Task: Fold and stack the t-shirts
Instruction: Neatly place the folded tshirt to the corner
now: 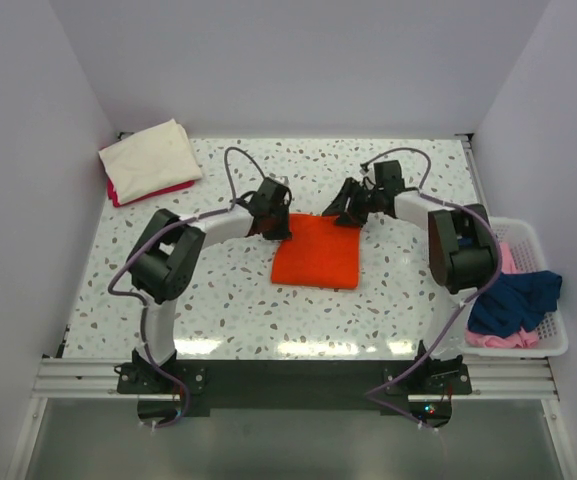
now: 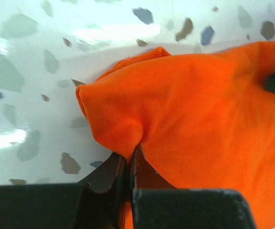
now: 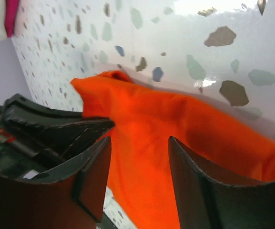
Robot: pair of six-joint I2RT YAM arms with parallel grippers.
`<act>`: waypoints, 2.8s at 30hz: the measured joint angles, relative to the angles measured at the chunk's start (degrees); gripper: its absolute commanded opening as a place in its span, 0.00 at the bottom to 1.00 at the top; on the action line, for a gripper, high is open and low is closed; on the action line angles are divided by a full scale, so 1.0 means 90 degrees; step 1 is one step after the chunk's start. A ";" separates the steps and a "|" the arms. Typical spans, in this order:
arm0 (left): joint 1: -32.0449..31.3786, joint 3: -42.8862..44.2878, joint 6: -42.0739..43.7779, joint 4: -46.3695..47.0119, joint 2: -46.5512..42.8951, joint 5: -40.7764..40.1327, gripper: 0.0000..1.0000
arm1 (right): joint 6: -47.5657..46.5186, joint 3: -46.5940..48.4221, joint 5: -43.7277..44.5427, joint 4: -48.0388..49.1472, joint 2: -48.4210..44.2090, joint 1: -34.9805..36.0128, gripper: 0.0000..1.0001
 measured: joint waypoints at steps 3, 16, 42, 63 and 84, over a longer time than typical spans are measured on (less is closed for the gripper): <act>-0.0032 0.0491 0.0202 -0.0610 0.0177 -0.0726 0.00 | 0.0075 0.0000 0.0532 -0.0206 -0.0767 0.0080 0.57; 0.0942 0.2803 0.1571 -0.2183 0.1321 -0.2883 0.00 | 0.0138 -0.0818 0.2004 -0.0488 -0.2798 0.1430 0.56; 0.3317 0.6900 0.3215 -0.2079 0.2798 -0.2293 0.00 | -0.0311 -0.1341 0.2472 -0.1214 -0.2144 0.2344 0.53; 0.4039 0.7276 0.3325 -0.1715 0.2756 -0.1280 0.00 | -0.0350 -0.1183 0.2470 -0.1241 -0.1984 0.2348 0.52; 0.4381 0.7305 0.3155 -0.1627 0.2271 -0.0469 0.00 | -0.0347 -0.1180 0.2492 -0.1277 -0.1996 0.2351 0.52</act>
